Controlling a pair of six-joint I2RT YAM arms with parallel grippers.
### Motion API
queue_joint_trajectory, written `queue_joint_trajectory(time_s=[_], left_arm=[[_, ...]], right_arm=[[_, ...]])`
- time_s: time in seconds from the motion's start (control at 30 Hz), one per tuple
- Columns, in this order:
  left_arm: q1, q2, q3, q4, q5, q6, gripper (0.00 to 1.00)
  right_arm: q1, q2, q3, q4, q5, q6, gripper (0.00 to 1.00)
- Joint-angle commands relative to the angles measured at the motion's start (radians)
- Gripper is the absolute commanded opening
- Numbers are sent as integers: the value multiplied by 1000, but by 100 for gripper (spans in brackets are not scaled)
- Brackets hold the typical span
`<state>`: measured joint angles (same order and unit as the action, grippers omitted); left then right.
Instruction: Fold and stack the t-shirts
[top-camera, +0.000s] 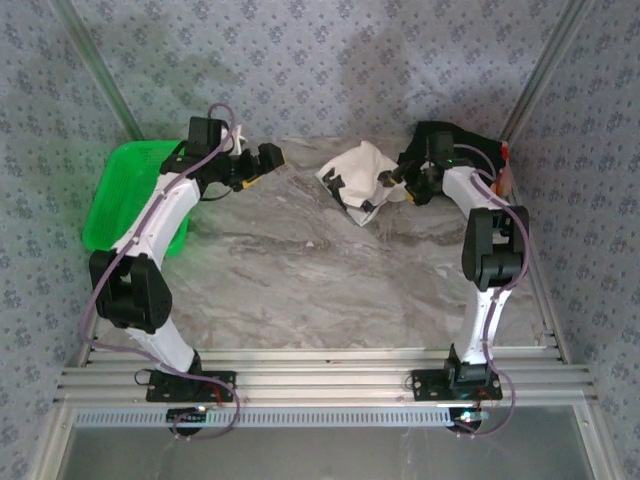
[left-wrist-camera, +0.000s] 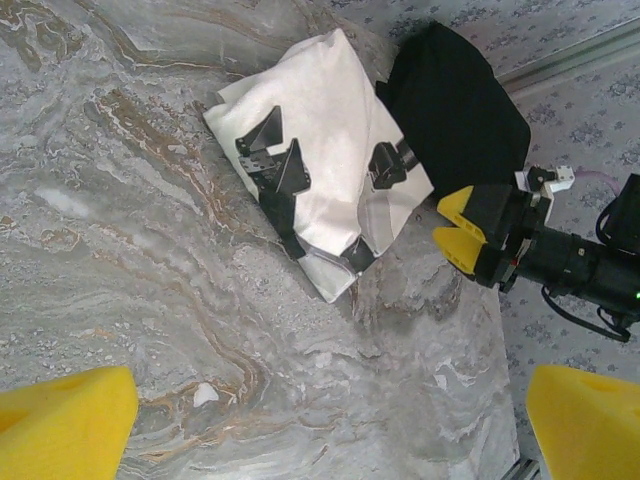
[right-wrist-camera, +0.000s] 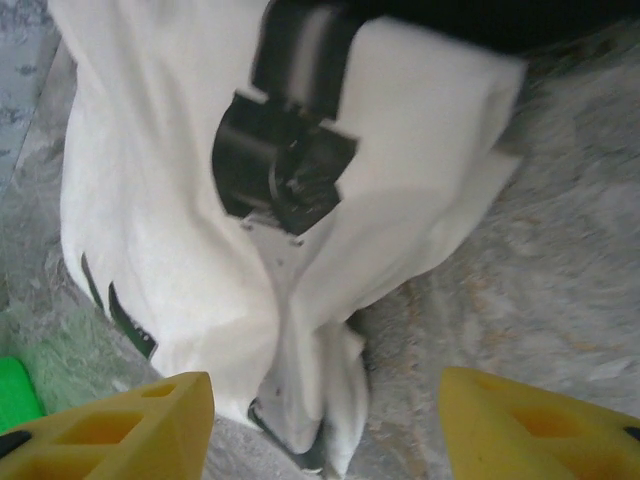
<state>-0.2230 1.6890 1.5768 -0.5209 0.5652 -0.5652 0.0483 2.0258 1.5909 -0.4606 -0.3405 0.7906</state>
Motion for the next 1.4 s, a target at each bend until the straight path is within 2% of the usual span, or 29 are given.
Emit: queue_joint_trajectory(time_s=[0.0, 0.4, 0.53, 0.57, 0.7, 0.77, 0.8, 1.17, 1.37], left_arm=[[7, -7, 42, 5, 40, 27, 100], [59, -114, 29, -8, 41, 24, 100], [93, -152, 2, -16, 39, 25, 100], [102, -161, -9, -17, 40, 24, 100], [120, -185, -41, -18, 56, 29, 100], [119, -195, -52, -17, 70, 38, 100], [119, -200, -59, -18, 72, 45, 100], [119, -255, -127, -44, 64, 100, 99], [119, -252, -132, -38, 59, 97, 100]], right_arm=[[-20, 53, 29, -28, -18, -52, 63], [-35, 286, 245, -34, -7, -75, 64], [-34, 341, 317, -67, 18, -55, 58], [-33, 358, 343, -94, 21, -56, 54], [-21, 407, 465, -161, 44, -72, 18], [-12, 433, 551, -219, 51, -93, 4], [-6, 435, 588, -240, 64, -110, 0], [30, 346, 861, -399, 324, -453, 0], [-3, 350, 917, -420, 363, -556, 0]])
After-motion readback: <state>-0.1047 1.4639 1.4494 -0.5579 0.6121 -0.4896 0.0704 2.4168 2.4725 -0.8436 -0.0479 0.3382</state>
